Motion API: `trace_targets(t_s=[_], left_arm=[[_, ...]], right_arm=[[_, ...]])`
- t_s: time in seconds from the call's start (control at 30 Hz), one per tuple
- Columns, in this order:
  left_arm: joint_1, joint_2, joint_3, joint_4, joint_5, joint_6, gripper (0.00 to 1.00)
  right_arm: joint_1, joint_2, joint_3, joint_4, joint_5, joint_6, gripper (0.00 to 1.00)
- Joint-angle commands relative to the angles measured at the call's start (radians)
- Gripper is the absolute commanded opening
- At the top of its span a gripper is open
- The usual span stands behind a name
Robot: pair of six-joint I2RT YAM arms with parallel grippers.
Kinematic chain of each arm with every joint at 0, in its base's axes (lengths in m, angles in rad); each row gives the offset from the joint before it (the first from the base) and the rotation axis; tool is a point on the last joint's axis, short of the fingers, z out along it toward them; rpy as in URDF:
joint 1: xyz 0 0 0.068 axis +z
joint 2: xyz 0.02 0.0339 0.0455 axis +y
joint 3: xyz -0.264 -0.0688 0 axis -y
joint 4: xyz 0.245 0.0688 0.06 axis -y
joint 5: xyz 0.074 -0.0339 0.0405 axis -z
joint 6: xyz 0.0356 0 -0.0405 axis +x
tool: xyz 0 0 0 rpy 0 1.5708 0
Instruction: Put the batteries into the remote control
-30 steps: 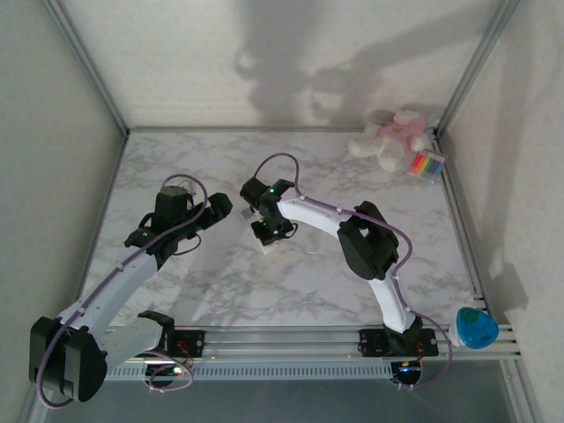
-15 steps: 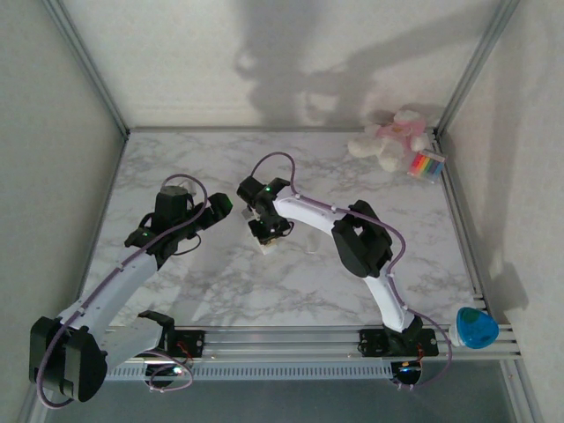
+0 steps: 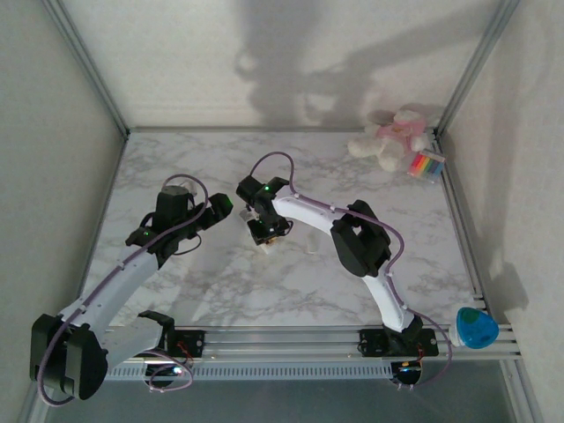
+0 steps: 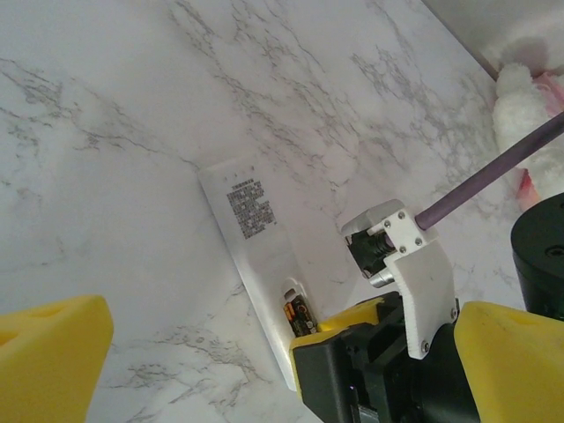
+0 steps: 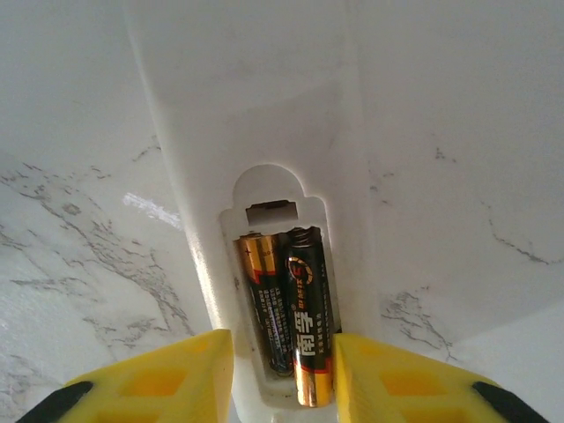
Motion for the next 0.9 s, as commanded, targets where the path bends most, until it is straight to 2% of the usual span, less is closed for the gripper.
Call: trace_targets(t_s=[0.0,0.1,0.37,0.6,0.77,0.87], left_arm=[[0.007,0.013,-0.001,0.006,-0.007,0.029,1.0],[0.007,0.031,0.015,0.009,0.0,0.044,1.0],[-0.015,0.086,0.053,0.044,-0.008,0.143,0.99],[-0.139,0.179,0.075,0.073,-0.115,0.371,0.99],[-0.199,0.268,0.142,0.005,-0.098,0.573,0.96],[-0.212,0.324,0.183,-0.035,-0.134,0.637,0.91]], right_arm=[[-0.011,-0.07,-0.002,0.009,0.017,0.004,0.39],[-0.01,-0.111,-0.036,0.022,0.023,0.013,0.49],[-0.014,-0.254,-0.196,0.11,0.056,0.075,0.6],[-0.048,-0.43,-0.418,0.246,0.04,0.15,0.67],[-0.07,-0.548,-0.562,0.324,0.018,0.179,0.78],[-0.097,-0.618,-0.645,0.369,0.001,0.202,0.9]])
